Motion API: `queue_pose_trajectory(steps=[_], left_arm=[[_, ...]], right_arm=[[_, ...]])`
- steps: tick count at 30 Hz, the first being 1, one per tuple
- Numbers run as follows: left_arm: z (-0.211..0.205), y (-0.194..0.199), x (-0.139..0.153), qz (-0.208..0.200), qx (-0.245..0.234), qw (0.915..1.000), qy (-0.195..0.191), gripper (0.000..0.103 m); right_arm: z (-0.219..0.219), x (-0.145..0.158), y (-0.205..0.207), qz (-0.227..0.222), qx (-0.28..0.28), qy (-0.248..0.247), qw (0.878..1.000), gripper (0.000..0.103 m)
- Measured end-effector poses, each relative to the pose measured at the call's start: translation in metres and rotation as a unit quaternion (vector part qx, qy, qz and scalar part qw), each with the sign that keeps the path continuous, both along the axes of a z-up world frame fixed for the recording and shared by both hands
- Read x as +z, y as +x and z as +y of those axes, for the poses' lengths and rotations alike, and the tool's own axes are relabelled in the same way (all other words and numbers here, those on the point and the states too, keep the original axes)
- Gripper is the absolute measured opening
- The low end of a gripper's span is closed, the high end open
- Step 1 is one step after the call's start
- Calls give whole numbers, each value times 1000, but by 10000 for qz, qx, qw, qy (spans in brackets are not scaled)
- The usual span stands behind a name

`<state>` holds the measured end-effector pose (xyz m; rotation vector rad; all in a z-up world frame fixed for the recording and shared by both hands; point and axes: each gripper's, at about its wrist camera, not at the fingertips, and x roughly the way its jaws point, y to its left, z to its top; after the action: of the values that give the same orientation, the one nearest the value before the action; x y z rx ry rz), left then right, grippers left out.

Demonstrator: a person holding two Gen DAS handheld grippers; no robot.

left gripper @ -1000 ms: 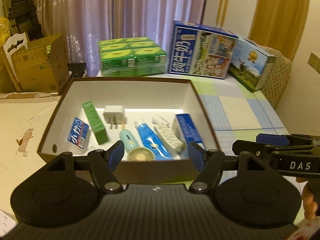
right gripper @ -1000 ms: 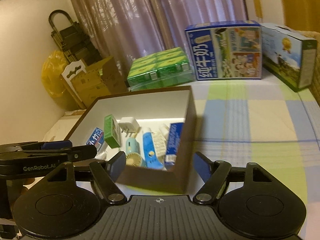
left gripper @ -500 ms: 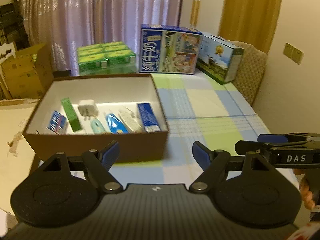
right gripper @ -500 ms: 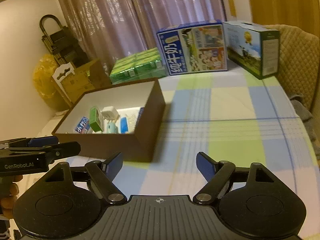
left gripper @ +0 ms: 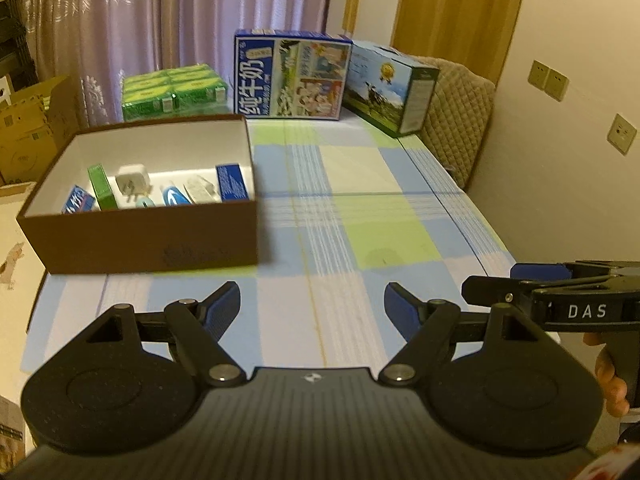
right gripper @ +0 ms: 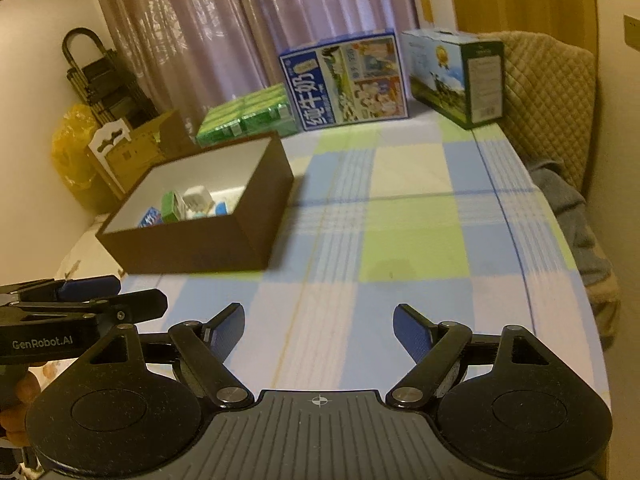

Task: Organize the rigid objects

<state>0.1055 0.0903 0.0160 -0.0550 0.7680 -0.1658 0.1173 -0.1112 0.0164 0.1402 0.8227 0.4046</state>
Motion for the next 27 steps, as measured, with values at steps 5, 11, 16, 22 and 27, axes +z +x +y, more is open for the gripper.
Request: queue_pose_trajectory(steps=[5,11,16,22,27], left_arm=[[-11,-17,-9,175,-17,9998,-40,76],[-18,-31,-18,320,11,9995,-7,75],[-24,-41,-21,345,18,9994,13,75],[-27,-47,-20,340,33,9994,26,75],[-28,-49,-19,319,54,9995,49,75]], right_arm=[[-14,-6,-21,159,-90,-71,9998,79],[-26,-14,-38,287,-152,-171,9993,79],[-29,-17,-44,347,-148,-222,9990,79],[-28,-20,-47,400,-80,-241,9989,79],[-27,-21,-47,408,-51,-240,9989,79]])
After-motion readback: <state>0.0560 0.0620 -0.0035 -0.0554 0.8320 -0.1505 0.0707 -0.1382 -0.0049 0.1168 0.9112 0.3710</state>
